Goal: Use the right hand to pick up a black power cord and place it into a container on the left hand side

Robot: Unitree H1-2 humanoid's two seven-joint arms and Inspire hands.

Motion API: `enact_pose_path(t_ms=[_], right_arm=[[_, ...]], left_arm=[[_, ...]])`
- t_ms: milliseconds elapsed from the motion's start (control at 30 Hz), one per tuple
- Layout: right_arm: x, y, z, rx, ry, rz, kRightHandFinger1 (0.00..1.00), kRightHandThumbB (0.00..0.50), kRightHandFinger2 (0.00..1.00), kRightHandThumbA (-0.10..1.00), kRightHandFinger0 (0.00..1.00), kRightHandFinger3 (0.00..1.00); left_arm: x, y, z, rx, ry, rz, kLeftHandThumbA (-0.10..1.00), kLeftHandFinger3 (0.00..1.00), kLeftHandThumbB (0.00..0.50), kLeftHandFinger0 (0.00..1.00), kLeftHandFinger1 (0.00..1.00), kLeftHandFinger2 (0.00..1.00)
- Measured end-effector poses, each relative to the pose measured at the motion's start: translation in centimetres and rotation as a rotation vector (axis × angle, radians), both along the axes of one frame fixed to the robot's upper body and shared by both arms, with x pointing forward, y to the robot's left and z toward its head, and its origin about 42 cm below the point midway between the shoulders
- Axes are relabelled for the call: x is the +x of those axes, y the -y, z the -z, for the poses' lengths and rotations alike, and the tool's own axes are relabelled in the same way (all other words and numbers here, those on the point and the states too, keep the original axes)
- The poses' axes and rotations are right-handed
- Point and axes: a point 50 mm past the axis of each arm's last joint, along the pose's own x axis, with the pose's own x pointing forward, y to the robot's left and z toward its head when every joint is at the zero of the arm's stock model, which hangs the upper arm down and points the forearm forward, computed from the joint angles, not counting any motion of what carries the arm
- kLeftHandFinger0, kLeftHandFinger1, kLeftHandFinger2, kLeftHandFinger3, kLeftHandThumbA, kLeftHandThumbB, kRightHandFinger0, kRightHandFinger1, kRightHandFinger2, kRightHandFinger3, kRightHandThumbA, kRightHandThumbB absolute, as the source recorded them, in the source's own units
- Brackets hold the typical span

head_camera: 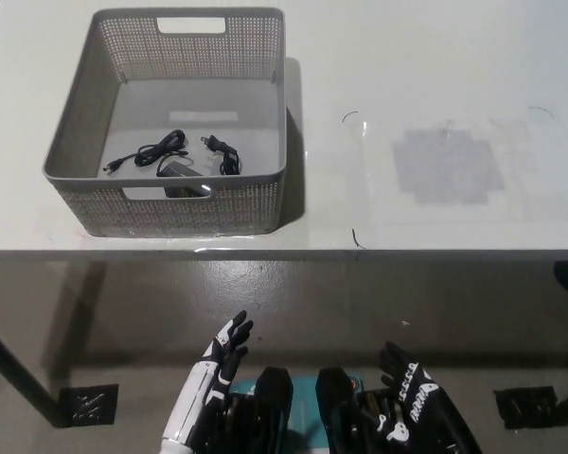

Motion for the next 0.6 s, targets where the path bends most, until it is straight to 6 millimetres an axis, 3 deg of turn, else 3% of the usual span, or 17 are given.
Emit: enact_pose_path(t_ms=[233, 433, 533, 600], right_arm=[[0.0, 0.1, 0.0, 0.007, 0.003, 0.002, 1.00, 0.323, 1.00, 1.00, 1.00, 1.00], [-0.1, 0.1, 0.0, 0.010, 0.008, 0.004, 1.00, 0.330, 1.00, 1.00, 1.00, 1.00], [-0.5, 0.2, 0.1, 0.012, 0.006, 0.005, 1.00, 0.341, 1.00, 1.00, 1.00, 1.00], [-0.7, 0.2, 0.2, 0.013, 0.005, 0.005, 1.00, 0.320, 1.00, 1.00, 1.00, 1.00]], left_arm=[[-0.1, 0.0, 0.1, -0.002, -0.005, -0.001, 1.00, 1.00, 0.135, 1.00, 1.00, 1.00], [-0.7, 0.0, 0.5, -0.007, -0.020, -0.006, 1.00, 1.00, 0.094, 1.00, 1.00, 1.00], [-1.2, -0.1, 0.8, -0.008, -0.034, -0.009, 1.00, 1.00, 0.116, 1.00, 1.00, 1.00], [-1.4, -0.2, 1.0, -0.008, -0.040, -0.011, 1.00, 1.00, 0.119, 1.00, 1.00, 1.00]])
